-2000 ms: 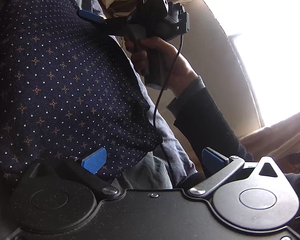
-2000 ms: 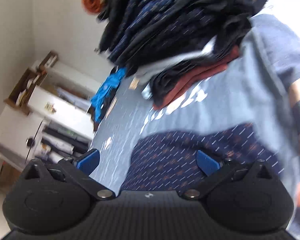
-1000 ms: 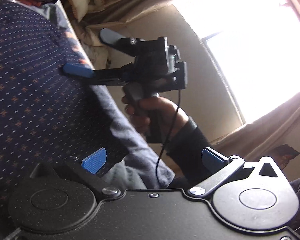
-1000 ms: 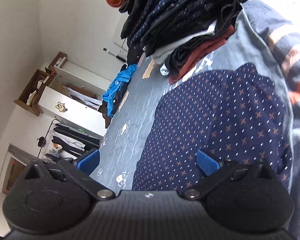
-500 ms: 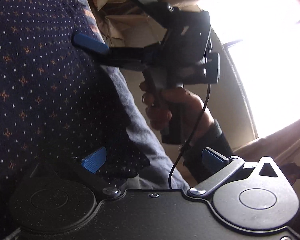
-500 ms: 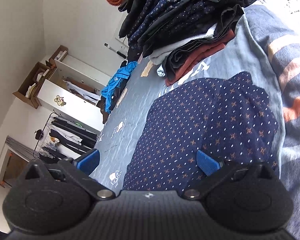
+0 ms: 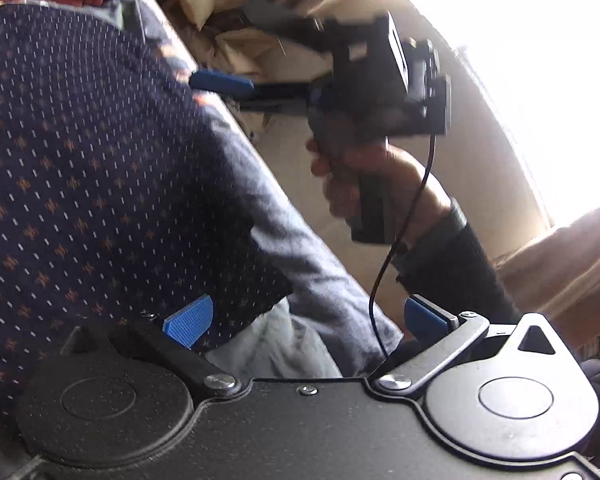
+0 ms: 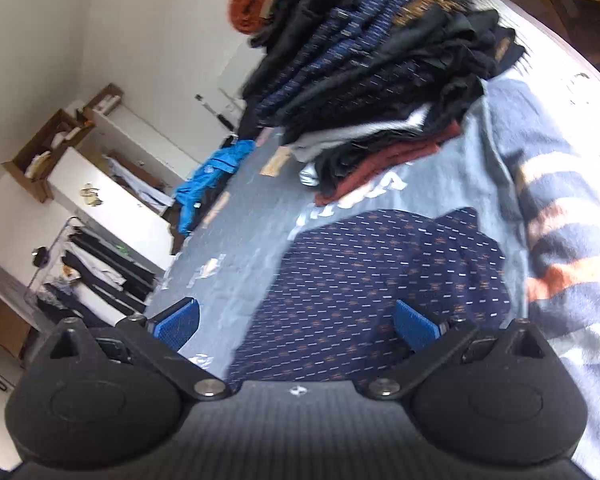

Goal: Fold clothes

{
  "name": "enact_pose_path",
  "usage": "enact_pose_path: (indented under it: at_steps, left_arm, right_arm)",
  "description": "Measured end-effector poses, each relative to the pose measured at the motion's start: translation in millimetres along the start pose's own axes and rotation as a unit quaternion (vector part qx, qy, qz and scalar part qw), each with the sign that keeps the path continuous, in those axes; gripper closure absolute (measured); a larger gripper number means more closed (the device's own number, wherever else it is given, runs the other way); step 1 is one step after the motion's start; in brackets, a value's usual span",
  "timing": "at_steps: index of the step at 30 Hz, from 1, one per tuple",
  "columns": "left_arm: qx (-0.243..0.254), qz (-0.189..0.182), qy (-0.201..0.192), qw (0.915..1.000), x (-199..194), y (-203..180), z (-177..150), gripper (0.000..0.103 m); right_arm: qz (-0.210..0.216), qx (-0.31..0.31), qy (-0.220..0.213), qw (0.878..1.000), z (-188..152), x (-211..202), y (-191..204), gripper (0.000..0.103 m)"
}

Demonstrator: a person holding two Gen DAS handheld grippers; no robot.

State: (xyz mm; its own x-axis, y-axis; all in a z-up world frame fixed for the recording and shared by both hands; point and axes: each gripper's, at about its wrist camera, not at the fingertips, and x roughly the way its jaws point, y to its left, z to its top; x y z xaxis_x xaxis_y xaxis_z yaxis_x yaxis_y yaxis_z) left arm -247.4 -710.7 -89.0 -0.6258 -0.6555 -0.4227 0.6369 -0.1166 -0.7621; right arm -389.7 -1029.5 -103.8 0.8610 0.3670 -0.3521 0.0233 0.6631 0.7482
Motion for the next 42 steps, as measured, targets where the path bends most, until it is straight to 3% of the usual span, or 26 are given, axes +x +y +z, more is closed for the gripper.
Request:
enact_pose_path:
  at_steps: [3, 8, 12, 16, 25, 28, 32, 35, 37, 40, 42]
  left_arm:
    - [-0.006, -0.026, -0.038, 0.9989, -24.7, 4.3, 10.3, 0.000]
    - [-0.013, -0.032, -0.071, 0.9969, -39.9, 12.5, 12.0, 0.000]
    - [-0.025, -0.036, -0.084, 0.9954, -39.7, 16.4, 12.6, 0.000]
    - [-0.021, -0.029, -0.072, 0.9968, -34.2, 15.3, 4.7, 0.000]
    - [0.040, 0.036, -0.070, 0.9961, -40.4, -2.7, 4.1, 0.000]
    - [0.077, 0.091, -0.086, 0.9891, -47.1, -16.6, 3.4, 0.000]
    - [0.142, 0.218, -0.115, 0.9587, -49.4, -36.9, -3.1, 0.000]
    - [0.167, 0.291, -0.132, 0.9326, -47.5, -45.9, -7.8, 0.000]
    - [0.183, 0.338, -0.143, 0.9122, -46.5, -50.3, -11.2, 0.000]
    - [0.197, 0.432, -0.169, 0.8635, -41.4, -57.9, -18.3, 0.000]
    - [0.200, 0.474, -0.178, 0.8386, -36.9, -61.0, -19.8, 0.000]
  right_arm:
    - [0.025, 0.000, 0.012, 1.000, -14.9, -15.9, 18.4, 0.000]
    - [0.069, 0.016, 0.053, 0.996, -57.4, -30.6, 38.0, 0.000]
    - [0.049, 0.050, 0.086, 0.994, -88.3, -18.8, 24.8, 0.000]
    - [0.041, 0.085, 0.097, 0.991, -107.4, -19.6, 8.0, 0.000]
    - [0.019, 0.094, 0.100, 0.990, -127.8, -44.0, 3.1, 0.000]
    - [-0.007, 0.068, 0.091, 0.993, -129.7, -51.2, 16.6, 0.000]
    - [-0.086, -0.034, 0.051, 0.994, -127.0, -65.9, 57.9, 0.000]
    - [-0.160, -0.119, 0.009, 0.980, -123.1, -71.2, 89.4, 0.000]
    - [-0.218, -0.153, -0.016, 0.964, -126.7, -70.6, 101.4, 0.000]
    - [-0.301, -0.203, -0.054, 0.930, -132.2, -69.7, 119.4, 0.000]
    - [-0.355, -0.234, -0.079, 0.902, -135.9, -69.1, 131.4, 0.000]
